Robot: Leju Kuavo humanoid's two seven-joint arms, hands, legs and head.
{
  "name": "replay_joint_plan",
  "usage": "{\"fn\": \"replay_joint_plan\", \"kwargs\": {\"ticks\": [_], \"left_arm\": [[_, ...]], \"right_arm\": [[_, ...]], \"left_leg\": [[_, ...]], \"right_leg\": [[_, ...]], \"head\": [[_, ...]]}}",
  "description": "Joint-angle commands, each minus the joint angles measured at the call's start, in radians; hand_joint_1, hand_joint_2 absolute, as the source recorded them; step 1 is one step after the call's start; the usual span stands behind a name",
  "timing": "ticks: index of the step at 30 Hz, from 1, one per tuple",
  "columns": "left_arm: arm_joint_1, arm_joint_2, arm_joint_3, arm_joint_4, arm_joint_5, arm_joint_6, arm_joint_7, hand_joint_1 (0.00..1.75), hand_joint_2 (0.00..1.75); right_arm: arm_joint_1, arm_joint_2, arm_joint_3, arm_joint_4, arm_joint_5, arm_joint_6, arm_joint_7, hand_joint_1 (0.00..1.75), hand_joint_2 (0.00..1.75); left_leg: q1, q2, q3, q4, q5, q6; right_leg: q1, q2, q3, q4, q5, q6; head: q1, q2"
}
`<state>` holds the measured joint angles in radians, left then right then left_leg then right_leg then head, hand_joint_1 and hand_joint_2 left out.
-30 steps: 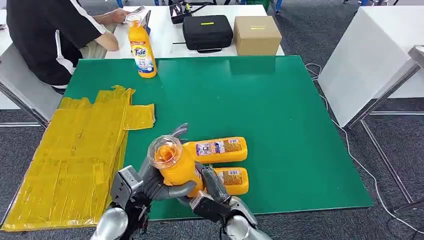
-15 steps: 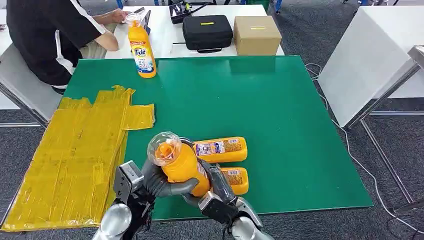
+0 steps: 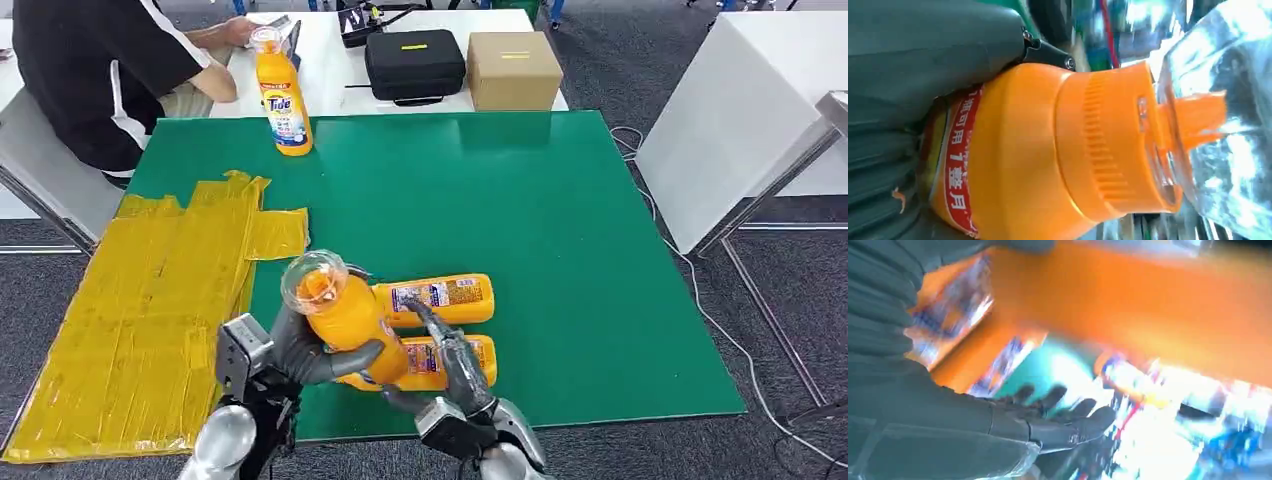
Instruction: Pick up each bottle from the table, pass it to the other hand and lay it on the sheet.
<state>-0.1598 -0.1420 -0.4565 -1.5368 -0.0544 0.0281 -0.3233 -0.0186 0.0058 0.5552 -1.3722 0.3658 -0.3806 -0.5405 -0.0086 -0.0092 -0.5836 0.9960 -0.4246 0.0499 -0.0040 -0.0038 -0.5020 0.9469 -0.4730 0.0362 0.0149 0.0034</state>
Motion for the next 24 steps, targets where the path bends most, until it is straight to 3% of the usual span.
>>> {"fn": "replay_joint_plan", "kwargs": {"ticks": [1, 2, 4, 7, 10, 13, 15, 24], "left_arm": [[0.035, 0.073, 0.209, -0.154, -0.362, 0.259, -0.032, 1.75, 1.75], [0.041, 0.090, 0.229, -0.172, -0.389, 0.287, -0.038, 1.75, 1.75], [0.040, 0.112, 0.261, -0.180, -0.429, 0.324, -0.039, 1.55, 1.75], [0.020, 0.131, 0.293, -0.170, -0.497, 0.375, -0.037, 1.68, 1.75], [0.012, 0.131, 0.299, -0.167, -0.497, 0.377, -0.038, 1.68, 1.75], [-0.016, 0.150, 0.288, -0.140, -0.705, 0.472, -0.002, 1.75, 1.75], [-0.060, 0.182, 0.266, -0.098, -0.877, 0.458, 0.069, 1.75, 1.75], [-0.087, 0.204, 0.245, -0.048, -0.997, 0.437, 0.120, 1.75, 1.75]], "right_arm": [[0.112, -0.069, -0.098, -0.228, 0.059, -0.033, 0.021, 0.00, 1.75], [0.125, -0.071, -0.107, -0.247, 0.063, -0.040, 0.023, 0.00, 1.75], [0.148, -0.066, -0.129, -0.274, 0.068, -0.051, 0.030, 0.00, 1.75], [0.160, -0.059, -0.155, -0.284, 0.070, -0.054, 0.040, 0.00, 1.75], [0.161, -0.058, -0.161, -0.284, 0.068, -0.049, 0.041, 0.00, 1.75], [0.164, -0.051, -0.173, -0.287, 0.078, -0.043, 0.037, 0.00, 1.75], [0.168, -0.061, -0.179, -0.302, 0.082, -0.038, 0.040, 0.00, 1.75], [0.168, -0.063, -0.183, -0.308, 0.078, -0.032, 0.043, 0.00, 1.75]], "left_leg": [[0.000, 0.002, 0.002, 0.000, -0.002, -0.003], [0.000, 0.002, 0.001, 0.000, -0.001, -0.002], [0.000, 0.001, 0.001, 0.000, -0.001, -0.002], [0.000, 0.002, 0.002, -0.001, -0.001, -0.003], [0.001, 0.001, 0.001, 0.000, -0.001, -0.003], [0.001, 0.000, 0.002, 0.000, -0.001, -0.003], [0.001, 0.000, 0.002, 0.000, -0.001, -0.003], [0.000, 0.000, 0.003, -0.001, -0.001, -0.003]], "right_leg": [[0.000, 0.002, 0.002, 0.000, -0.002, -0.001], [0.000, 0.001, 0.001, 0.000, -0.001, -0.001], [0.000, 0.001, 0.001, 0.000, -0.001, -0.001], [0.000, 0.001, 0.002, 0.000, -0.001, -0.001], [0.000, 0.001, 0.001, 0.000, -0.001, -0.001], [0.000, 0.000, 0.002, 0.000, -0.001, -0.001], [0.000, -0.001, 0.002, 0.000, -0.001, -0.001], [0.000, -0.001, 0.003, -0.001, -0.001, -0.001]], "head": [[0.000, 0.000], [0.000, 0.000], [0.000, 0.000], [0.000, 0.000], [0.000, 0.000], [0.000, 0.000], [0.000, 0.000], [0.000, 0.000]]}}
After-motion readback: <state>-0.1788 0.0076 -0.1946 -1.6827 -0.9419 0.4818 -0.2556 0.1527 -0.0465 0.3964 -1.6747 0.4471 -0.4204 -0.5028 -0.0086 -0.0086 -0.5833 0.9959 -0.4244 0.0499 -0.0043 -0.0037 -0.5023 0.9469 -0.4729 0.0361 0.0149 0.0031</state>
